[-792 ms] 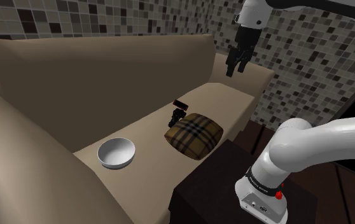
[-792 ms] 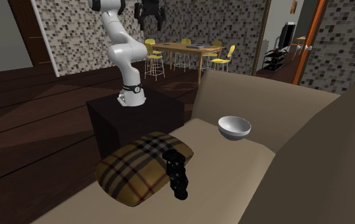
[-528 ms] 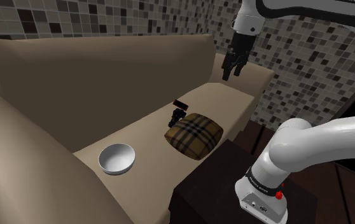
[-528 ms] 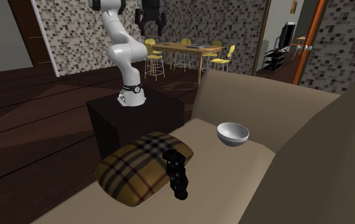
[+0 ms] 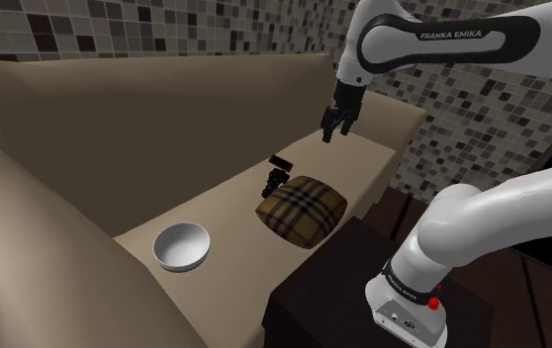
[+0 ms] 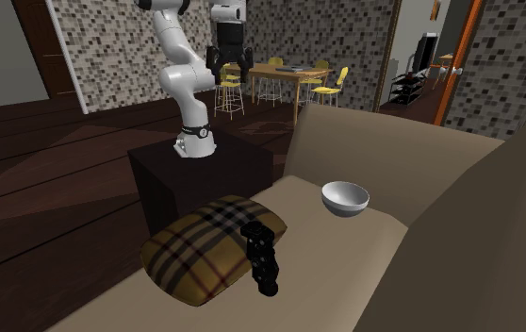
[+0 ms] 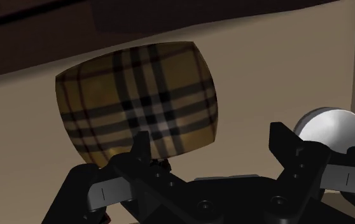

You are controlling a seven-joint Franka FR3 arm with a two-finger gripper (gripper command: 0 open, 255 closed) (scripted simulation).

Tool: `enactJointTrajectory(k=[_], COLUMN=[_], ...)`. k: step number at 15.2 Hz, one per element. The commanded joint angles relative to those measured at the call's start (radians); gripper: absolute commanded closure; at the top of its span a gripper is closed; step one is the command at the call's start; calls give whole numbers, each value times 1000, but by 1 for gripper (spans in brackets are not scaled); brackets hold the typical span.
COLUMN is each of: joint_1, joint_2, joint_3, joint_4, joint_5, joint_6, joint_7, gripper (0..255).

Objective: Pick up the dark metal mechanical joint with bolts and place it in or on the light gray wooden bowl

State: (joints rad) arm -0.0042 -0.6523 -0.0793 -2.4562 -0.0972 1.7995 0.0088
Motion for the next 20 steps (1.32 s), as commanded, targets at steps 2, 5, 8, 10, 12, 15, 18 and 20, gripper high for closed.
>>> enactJointTrajectory(k=[2,5,8,10,12,15,18,20], joint_1=[-10,-17,-22,-25,-27,-30,-34,-39], joint_2=[77,167,268,340,415,532,652,733], joint_3=[-24,-43,-62,-74,-86,-101,-113,-117], joint_4=[-32,-45,-44,-35,-21,12,58,96], joint_5=[-15,-23,-27,-27,-23,-10,13,34], joint_6=[121,234,344,414,481,574,657,706], joint_7=[-12,-18,-26,-33,-41,-56,-78,-94], gripper=[0,0,0,0,0,0,0,0])
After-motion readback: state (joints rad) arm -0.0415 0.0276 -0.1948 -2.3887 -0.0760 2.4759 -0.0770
